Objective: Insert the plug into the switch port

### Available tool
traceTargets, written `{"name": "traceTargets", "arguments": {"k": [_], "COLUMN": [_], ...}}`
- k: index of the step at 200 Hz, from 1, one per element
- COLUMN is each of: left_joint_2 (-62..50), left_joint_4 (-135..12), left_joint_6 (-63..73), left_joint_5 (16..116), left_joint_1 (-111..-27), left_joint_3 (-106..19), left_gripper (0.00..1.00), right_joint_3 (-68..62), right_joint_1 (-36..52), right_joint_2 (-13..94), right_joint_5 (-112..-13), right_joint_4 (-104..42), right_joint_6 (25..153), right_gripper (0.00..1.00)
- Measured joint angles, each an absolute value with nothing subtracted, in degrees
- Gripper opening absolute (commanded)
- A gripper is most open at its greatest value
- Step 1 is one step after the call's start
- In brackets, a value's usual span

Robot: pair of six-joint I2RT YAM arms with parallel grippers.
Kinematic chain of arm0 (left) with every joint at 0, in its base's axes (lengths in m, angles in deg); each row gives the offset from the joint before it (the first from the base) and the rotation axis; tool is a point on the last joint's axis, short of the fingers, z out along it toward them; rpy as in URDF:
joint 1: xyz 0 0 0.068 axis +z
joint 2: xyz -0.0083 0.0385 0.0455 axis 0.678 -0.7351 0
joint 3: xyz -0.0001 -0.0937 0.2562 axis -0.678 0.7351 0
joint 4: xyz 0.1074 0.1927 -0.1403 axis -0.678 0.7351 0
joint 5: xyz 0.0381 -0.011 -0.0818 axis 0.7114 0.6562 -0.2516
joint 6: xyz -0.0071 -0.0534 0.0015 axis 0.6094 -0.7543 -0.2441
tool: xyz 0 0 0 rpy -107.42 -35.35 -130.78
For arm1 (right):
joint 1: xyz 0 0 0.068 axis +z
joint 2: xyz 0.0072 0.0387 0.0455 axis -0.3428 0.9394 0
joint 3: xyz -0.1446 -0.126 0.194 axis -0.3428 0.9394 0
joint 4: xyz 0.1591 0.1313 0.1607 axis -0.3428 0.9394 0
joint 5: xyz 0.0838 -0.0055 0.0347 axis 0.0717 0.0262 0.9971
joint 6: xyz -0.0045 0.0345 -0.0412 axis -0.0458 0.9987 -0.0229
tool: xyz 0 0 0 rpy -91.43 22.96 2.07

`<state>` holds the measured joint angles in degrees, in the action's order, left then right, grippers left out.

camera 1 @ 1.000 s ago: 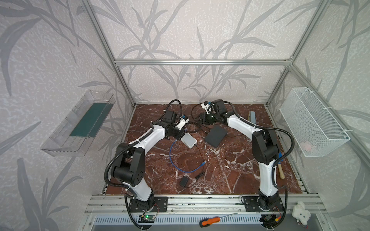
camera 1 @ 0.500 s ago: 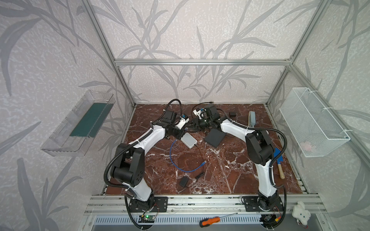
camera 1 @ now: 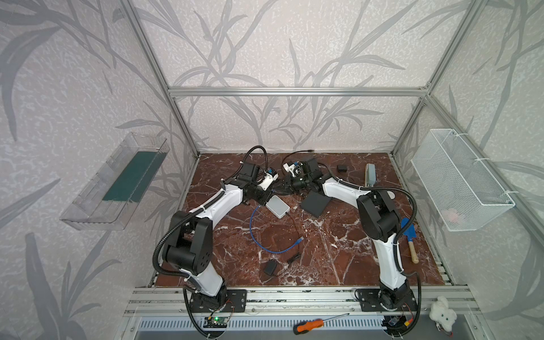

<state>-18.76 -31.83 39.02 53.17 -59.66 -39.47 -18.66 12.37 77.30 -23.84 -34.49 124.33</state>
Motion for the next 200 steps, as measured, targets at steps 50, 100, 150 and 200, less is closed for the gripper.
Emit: {"name": "traceTargets", "arguments": {"k": [50, 100, 150, 200], "left_joint_2": [-18.6, -13.8, -11.9, -12.2], "left_joint_4": [-32.8, -40.0, -45.2, -46.8], "left_joint_6": [38.2, 33.8, 31.6, 30.9], "left_joint_5": [53.6, 54.8, 54.3, 52.5], "left_joint_1": [-59.5, -58.8, -58.6, -58.6], "left_joint_3": [-38.4, -30.8, -27.9, -27.9], "left_gripper": [0.22, 0.30, 0.28, 0.15], "right_joint_3": [-16.6, -15.5, -15.5, -15.5], "right_joint_1": [12.4, 12.5, 12.6, 12.6], "right_joint_2": [77.3, 77.3, 77.3, 77.3], "right_joint_5": [-22.7, -22.5, -22.4, -22.4], "right_joint_4": [-37.5, -38.8, -39.8, -40.3], "right_joint_6": [125.5, 127.4, 128.2, 128.6], "right_gripper": [0.12, 0.12, 0.12, 0.12]}}
